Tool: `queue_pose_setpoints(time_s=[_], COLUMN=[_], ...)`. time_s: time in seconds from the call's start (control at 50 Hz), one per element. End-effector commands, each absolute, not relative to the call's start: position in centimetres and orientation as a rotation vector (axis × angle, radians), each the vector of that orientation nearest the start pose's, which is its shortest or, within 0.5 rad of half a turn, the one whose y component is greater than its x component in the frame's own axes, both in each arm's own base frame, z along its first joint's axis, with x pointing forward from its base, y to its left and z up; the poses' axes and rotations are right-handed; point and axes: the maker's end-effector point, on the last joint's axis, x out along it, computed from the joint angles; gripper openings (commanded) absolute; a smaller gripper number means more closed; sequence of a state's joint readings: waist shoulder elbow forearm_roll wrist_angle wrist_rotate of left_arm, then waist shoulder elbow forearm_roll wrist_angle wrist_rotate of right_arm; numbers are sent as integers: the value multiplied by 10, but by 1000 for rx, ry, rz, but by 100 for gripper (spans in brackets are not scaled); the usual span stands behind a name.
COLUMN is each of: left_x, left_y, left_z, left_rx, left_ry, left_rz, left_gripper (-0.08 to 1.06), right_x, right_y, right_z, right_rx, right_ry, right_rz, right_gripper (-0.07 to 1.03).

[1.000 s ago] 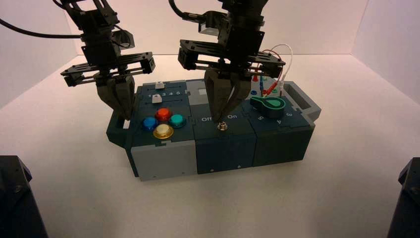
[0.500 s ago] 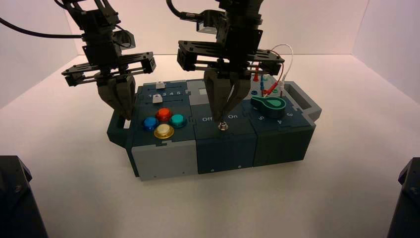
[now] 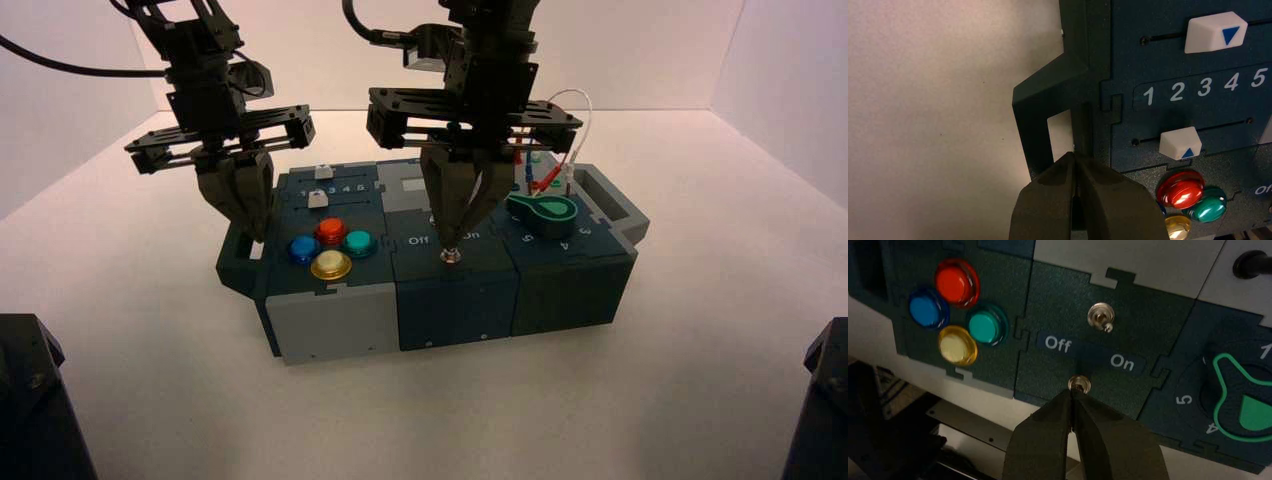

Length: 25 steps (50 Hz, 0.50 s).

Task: Flip the bottom switch on with the right gripper.

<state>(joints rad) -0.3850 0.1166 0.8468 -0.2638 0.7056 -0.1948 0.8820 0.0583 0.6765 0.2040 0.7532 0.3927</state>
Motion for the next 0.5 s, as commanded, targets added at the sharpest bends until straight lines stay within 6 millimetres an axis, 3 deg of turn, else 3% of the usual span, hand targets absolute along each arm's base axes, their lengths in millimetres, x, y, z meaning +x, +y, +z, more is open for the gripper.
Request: queue_pose_setpoints(time_s=[0.02,0.28,0.5], left_x=[212,216,209], left_y=[-116,-116,-113], left_z=[-22,-20,-19], left_rx=[-37,-29,-31], left_ry=[1760,1730,1733], left_rz=[-101,-111,-105], left_gripper=[-3,-3,-3], right_x=[192,207,203], right_y=[258,274,272], right_z=[57,83,100], right_rx=[-122,-76,-51], right_ry=[1534,1433,1373], right_rz=[400,459,496], right_gripper=[-2,-2,-2])
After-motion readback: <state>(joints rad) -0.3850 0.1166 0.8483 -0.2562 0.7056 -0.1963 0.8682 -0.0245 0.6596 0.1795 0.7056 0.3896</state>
